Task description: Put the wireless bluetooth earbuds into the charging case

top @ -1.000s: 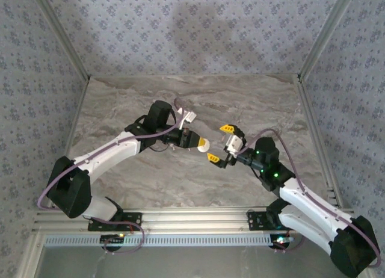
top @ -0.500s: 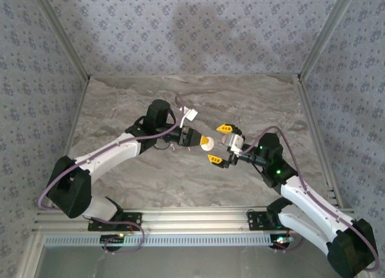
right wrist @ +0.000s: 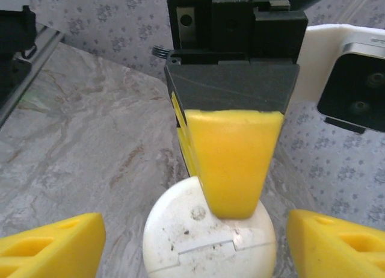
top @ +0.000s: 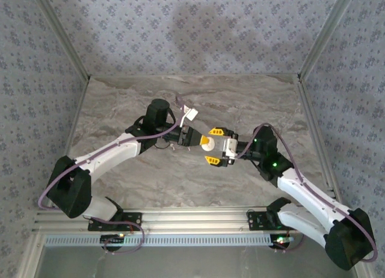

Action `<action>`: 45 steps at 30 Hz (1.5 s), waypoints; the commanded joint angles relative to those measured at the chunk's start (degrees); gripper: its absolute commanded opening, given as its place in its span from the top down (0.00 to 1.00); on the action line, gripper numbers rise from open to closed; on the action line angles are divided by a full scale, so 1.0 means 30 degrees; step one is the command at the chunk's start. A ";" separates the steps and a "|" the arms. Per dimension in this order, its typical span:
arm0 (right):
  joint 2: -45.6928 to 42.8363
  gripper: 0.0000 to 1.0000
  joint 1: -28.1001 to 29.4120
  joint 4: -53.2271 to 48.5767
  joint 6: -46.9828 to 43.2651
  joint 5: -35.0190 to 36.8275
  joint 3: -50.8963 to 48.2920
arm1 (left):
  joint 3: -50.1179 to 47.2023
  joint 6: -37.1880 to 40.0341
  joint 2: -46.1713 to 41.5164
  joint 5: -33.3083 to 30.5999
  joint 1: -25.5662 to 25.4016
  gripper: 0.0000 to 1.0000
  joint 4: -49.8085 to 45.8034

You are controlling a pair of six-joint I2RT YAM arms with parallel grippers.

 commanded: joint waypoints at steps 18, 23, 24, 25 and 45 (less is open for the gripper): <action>0.0493 0.58 -0.0471 -0.4078 -0.1862 -0.1810 0.2051 | 0.0918 0.3479 -0.0959 -0.0447 0.0025 0.62 -0.3331; 0.0606 0.58 -0.0716 -0.5335 0.1120 -0.1575 0.1987 | 0.1781 0.8437 -0.2524 -0.3890 0.0007 0.49 -0.7514; 0.0683 0.58 -0.0743 -0.5536 0.1728 -0.1586 0.1981 | 0.1758 0.9399 -0.2905 -0.4944 -0.0070 0.49 -0.7943; 0.0730 0.58 -0.0751 -0.5621 0.2366 -0.1528 0.1938 | 0.1669 1.0291 -0.3250 -0.5673 -0.0113 0.49 -0.8266; 0.4005 0.60 -0.0467 -1.0556 1.6415 -0.1438 0.5887 | -0.3432 2.8186 -0.8110 -1.5803 -0.4995 0.44 -0.6909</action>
